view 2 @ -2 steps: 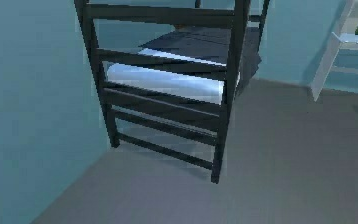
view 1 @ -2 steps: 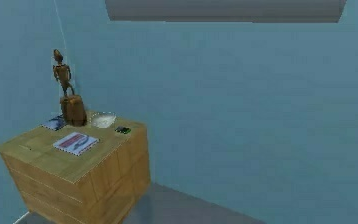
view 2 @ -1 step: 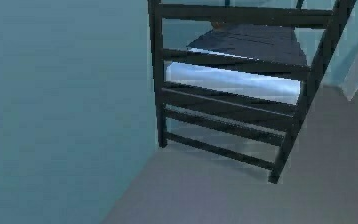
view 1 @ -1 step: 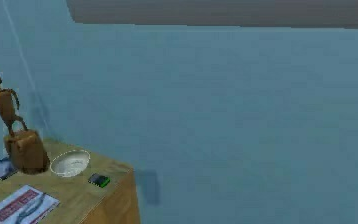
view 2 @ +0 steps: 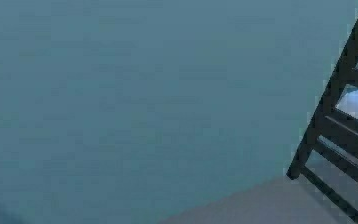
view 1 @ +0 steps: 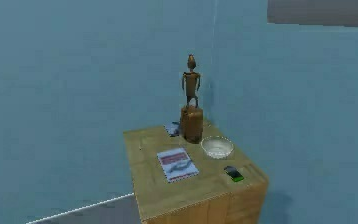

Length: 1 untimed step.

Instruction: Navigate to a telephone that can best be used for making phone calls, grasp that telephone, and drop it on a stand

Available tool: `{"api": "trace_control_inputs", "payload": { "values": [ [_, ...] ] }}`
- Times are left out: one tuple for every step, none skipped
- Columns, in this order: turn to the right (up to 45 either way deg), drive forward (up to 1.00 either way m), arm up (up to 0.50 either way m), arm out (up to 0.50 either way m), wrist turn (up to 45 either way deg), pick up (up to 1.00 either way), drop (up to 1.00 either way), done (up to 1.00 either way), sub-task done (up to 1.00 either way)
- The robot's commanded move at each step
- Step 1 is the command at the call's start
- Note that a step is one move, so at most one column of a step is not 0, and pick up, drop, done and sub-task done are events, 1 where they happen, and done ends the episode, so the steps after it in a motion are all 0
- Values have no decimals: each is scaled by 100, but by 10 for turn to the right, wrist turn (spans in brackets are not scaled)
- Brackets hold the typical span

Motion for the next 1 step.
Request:
{"api": "trace_control_inputs", "payload": {
  "values": [
    [-450,0,0,0,0,0,0,0,0]
  ]
}}
